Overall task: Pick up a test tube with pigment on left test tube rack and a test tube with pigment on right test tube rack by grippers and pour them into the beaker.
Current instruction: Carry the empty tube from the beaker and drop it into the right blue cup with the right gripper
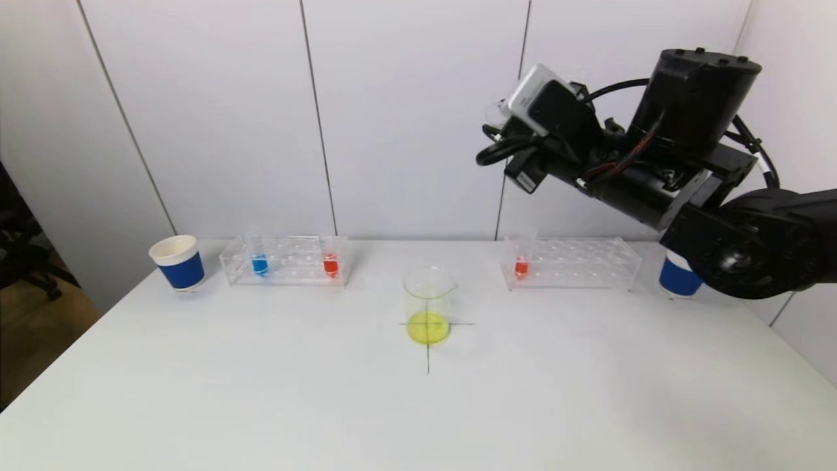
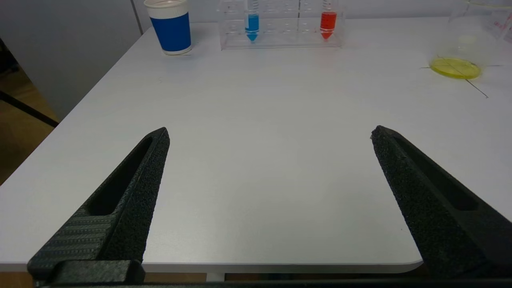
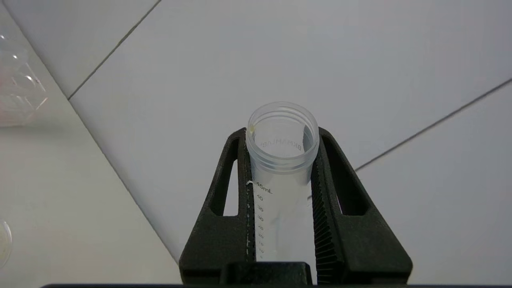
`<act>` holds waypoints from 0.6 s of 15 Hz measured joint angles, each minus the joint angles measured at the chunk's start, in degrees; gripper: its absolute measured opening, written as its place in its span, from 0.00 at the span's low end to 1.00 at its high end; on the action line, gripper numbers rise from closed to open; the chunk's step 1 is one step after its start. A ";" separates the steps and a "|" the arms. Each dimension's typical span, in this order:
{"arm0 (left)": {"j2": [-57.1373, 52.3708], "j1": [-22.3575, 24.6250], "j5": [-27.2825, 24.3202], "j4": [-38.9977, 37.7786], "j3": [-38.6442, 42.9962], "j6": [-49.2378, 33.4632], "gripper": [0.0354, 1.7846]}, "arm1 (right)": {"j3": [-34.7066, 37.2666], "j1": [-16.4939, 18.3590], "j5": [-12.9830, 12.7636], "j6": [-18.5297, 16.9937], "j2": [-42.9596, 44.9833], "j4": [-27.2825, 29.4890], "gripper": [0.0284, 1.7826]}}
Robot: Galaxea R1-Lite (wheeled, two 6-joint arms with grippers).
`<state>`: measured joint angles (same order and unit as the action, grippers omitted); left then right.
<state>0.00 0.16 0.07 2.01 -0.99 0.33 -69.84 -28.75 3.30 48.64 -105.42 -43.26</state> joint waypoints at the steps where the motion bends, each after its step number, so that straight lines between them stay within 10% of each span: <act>1: 0.00 0.00 0.00 0.00 0.00 0.02 0.99 | -0.50 0.89 -0.52 -2.34 0.55 1.18 0.25; 9: 0.00 0.00 0.00 0.00 0.02 0.00 0.99 | -13.34 15.54 -5.21 -24.11 3.78 18.30 0.25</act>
<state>0.00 0.16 0.07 2.01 -0.96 0.33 -83.18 -13.20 -1.90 24.53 -101.65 -24.97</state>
